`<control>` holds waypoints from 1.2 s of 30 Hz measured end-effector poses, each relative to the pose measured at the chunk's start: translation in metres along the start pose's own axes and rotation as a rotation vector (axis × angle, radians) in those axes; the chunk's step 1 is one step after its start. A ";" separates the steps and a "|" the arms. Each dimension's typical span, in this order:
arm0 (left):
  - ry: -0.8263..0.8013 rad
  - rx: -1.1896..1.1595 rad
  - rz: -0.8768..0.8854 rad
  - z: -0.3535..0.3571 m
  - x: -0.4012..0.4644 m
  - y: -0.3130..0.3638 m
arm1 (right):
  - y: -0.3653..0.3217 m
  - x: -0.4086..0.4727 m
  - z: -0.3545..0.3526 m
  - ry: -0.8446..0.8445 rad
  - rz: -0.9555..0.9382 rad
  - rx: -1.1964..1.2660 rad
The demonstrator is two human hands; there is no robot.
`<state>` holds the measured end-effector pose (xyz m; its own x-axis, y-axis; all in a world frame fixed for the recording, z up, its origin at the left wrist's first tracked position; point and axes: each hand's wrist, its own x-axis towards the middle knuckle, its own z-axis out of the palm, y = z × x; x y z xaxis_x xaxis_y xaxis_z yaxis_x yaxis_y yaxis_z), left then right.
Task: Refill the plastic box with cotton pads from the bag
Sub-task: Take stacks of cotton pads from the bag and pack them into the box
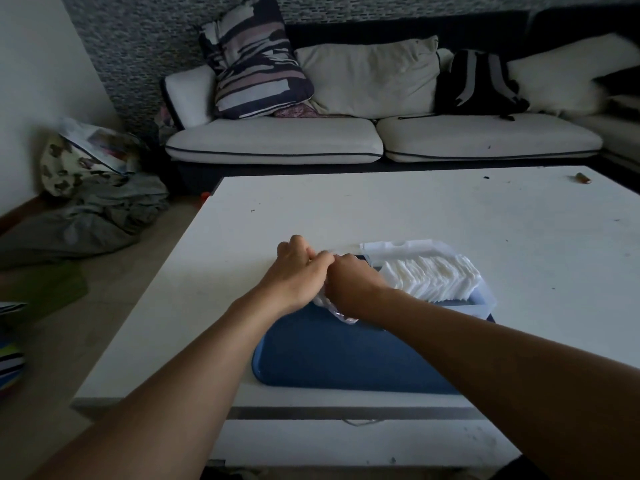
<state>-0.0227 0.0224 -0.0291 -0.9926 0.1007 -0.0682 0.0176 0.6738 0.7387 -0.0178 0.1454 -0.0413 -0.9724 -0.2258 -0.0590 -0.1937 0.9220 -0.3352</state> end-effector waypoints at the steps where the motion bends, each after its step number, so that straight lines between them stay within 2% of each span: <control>1: -0.028 -0.087 -0.118 -0.001 -0.001 0.000 | 0.000 0.000 0.000 0.000 0.008 -0.003; 3: -0.116 -0.288 -0.395 -0.003 -0.003 0.000 | -0.001 -0.001 -0.002 0.017 0.004 0.011; 5: -0.207 -0.475 -0.562 -0.003 -0.002 -0.003 | -0.001 -0.001 -0.003 0.053 -0.014 0.071; 7: -0.237 -0.587 -0.546 0.001 0.002 -0.007 | 0.000 -0.001 -0.003 0.079 -0.015 0.209; 10: -0.125 -0.719 -0.500 0.003 0.008 -0.011 | -0.001 -0.004 -0.006 0.094 -0.014 0.340; 12: -0.100 -0.765 -0.491 0.001 0.009 -0.012 | -0.002 -0.011 -0.012 0.041 -0.041 0.344; 14: -0.103 -0.760 -0.484 0.000 0.010 -0.014 | -0.002 -0.019 -0.025 -0.042 -0.088 0.359; 16: -0.100 -0.739 -0.498 -0.002 0.010 -0.017 | 0.004 -0.026 -0.041 -0.102 -0.078 0.492; 19: -0.090 -0.702 -0.572 -0.005 0.007 -0.017 | 0.028 -0.031 -0.064 -0.089 0.066 0.858; 21: -0.143 -0.632 -0.567 -0.006 0.003 -0.012 | 0.047 -0.033 -0.072 -0.092 0.174 1.068; 24: -0.124 -0.547 -0.580 -0.002 0.004 -0.007 | 0.066 -0.034 -0.072 -0.126 0.315 1.296; 26: -0.062 -0.479 -0.587 0.002 0.005 -0.002 | 0.071 -0.034 -0.070 -0.146 0.339 1.392; 29: 0.138 -0.286 -0.477 0.007 0.011 0.001 | 0.074 -0.033 -0.069 -0.194 0.269 1.404; 31: 0.240 -0.237 -0.275 0.009 0.011 0.011 | 0.074 -0.033 -0.069 -0.214 0.208 1.377; 33: 0.166 -0.371 -0.011 0.015 0.004 0.028 | 0.073 -0.033 -0.069 -0.229 0.151 1.372; 36: -0.056 -0.667 0.075 0.025 -0.006 0.045 | 0.071 -0.031 -0.066 -0.220 0.062 1.389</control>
<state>-0.0132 0.0705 -0.0120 -0.9835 0.1797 -0.0223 -0.0101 0.0685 0.9976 -0.0100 0.2389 -0.0008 -0.9096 -0.3595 -0.2082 0.2584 -0.0972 -0.9611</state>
